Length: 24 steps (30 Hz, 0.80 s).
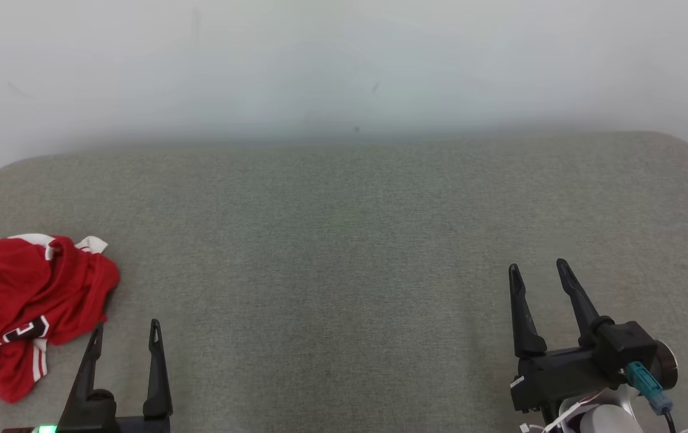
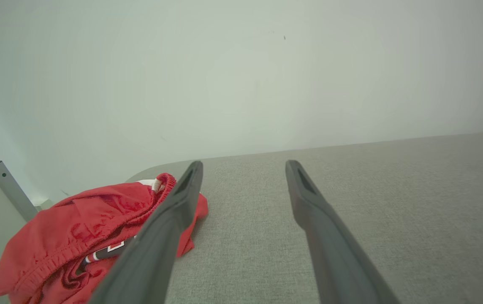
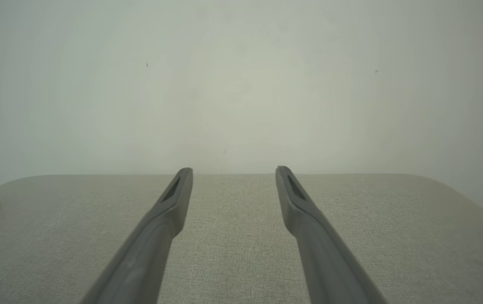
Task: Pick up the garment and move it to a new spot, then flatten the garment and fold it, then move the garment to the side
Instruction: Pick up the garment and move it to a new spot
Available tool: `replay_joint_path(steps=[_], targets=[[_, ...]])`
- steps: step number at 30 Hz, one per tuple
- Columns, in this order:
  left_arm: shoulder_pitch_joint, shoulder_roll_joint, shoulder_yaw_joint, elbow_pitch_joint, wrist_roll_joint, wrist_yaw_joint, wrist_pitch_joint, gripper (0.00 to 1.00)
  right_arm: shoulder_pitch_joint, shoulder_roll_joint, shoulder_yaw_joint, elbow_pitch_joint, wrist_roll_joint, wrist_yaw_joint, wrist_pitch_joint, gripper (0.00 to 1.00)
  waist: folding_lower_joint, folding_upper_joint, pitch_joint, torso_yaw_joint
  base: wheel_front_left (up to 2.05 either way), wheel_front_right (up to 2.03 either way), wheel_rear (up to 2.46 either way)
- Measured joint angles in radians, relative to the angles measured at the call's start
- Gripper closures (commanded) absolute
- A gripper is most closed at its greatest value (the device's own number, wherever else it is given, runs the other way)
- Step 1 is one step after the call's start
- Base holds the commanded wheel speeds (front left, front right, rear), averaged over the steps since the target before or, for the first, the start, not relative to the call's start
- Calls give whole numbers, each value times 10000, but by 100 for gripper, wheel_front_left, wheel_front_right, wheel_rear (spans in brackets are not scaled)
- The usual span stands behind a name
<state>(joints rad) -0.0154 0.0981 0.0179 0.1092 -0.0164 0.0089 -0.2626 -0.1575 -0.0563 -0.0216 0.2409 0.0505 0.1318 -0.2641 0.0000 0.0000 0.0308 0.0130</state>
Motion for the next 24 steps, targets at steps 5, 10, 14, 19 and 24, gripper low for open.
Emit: replay_joint_path(steps=[5, 10, 14, 19, 24], targets=[[-14, -31, 77, 10, -2, -75, 0, 0, -4, -4, 150, 19, 19, 0, 0, 0, 0, 0, 45, 381, 0, 0, 0], [-4, -56, 123, 8, 0, -88, 2, 0, -10, -4, 282, 73, 65, 0, 0, 0, 0, 0, 70, 802, 0, 0, 0], [9, -79, 201, 48, -6, -96, 0, 0, -12, -21, 416, 142, 113, 0, 0, 0, 0, 0, 88, 1285, 0, 0, 0], [46, -136, 272, 77, -12, -92, 0, 0, 11, -35, 531, 203, 169, 0, 0, 0, 0, 0, 116, 1968, 0, 0, 0], [275, -261, 207, -40, 8, 88, 0, 0, 38, -69, 681, 272, 184, 0, 0, 0, 0, 0, 150, 2721, 0, 0, 0]])
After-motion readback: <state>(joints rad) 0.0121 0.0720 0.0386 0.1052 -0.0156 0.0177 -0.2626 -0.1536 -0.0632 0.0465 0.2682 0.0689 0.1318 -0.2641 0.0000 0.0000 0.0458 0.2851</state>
